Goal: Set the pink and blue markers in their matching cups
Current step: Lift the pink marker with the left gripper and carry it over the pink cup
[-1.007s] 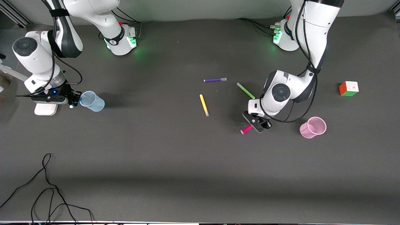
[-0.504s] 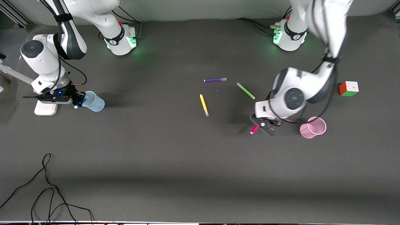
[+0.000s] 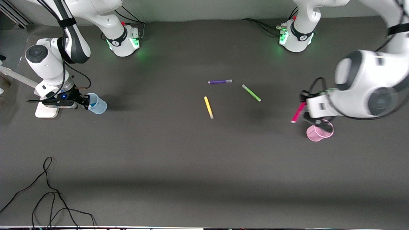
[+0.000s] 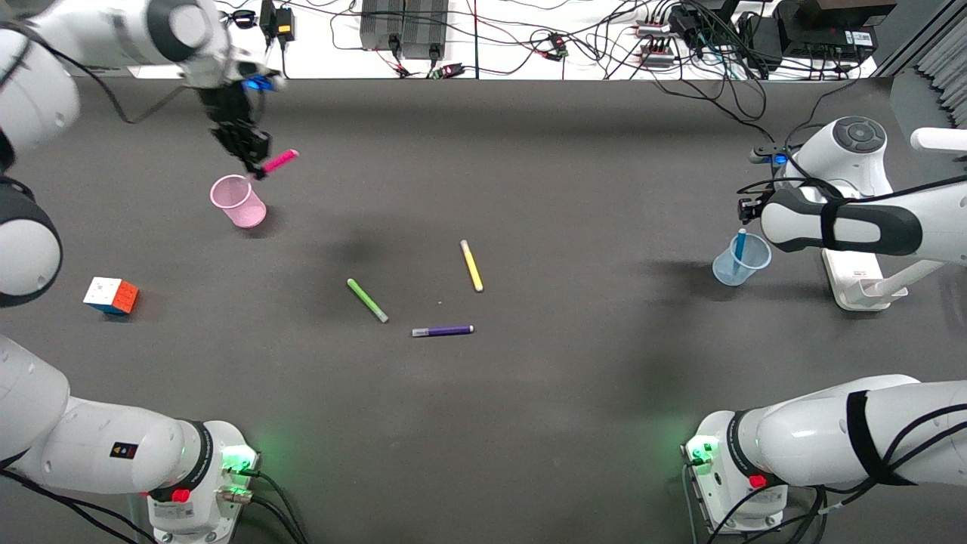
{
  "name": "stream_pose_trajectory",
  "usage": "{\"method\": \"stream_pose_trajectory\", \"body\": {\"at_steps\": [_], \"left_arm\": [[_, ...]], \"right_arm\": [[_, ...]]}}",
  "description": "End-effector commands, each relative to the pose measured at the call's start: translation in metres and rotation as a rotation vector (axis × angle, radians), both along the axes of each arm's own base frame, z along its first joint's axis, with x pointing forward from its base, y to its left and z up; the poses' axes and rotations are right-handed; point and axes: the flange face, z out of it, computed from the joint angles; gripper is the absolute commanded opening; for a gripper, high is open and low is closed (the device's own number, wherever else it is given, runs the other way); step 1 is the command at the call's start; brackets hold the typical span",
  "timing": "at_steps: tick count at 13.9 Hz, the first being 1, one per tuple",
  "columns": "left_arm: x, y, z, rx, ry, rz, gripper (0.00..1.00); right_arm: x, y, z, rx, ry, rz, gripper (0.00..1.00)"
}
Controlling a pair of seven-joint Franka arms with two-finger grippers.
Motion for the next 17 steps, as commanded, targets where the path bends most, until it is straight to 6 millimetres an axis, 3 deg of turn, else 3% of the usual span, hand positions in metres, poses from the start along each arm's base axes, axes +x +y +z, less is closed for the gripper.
{"method": "stream_pose_trajectory", "body": {"at_steps": [1, 4, 7, 8, 10, 11, 15, 17], "left_arm": [[0.003, 0.045, 0.027, 0.052, 0.051, 0.051, 0.00], [-0.001, 0.092, 0.015, 0.146, 0.117, 0.090, 0.00], [0.001, 0.109, -0.019, 0.190, 0.203, 0.106, 0.00], [0.004, 0.111, -0.032, 0.214, 0.242, 0.099, 0.00], [0.016, 0.104, -0.067, 0.270, 0.329, 0.130, 0.00], [0.023, 0.101, -0.081, 0.302, 0.365, 0.152, 0.00], [0.034, 0.095, -0.116, 0.355, 0.401, 0.213, 0.00], [0.046, 0.094, -0.128, 0.389, 0.394, 0.261, 0.00]], "right_arm": [[0.005, -0.002, 0.013, -0.022, 0.041, -0.014, 1.00], [0.011, 0.006, 0.031, -0.024, 0.019, 0.002, 1.00], [0.022, 0.031, 0.062, -0.015, 0.041, 0.011, 1.00], [0.032, 0.049, 0.080, 0.010, 0.062, 0.004, 1.00], [0.044, 0.060, 0.117, 0.102, 0.100, -0.066, 1.00], [0.050, 0.075, 0.145, 0.131, 0.088, -0.059, 1.00], [0.051, 0.101, 0.259, 0.114, 0.073, 0.030, 1.00], [0.047, 0.107, 0.293, 0.108, 0.081, 0.021, 1.00]]}}
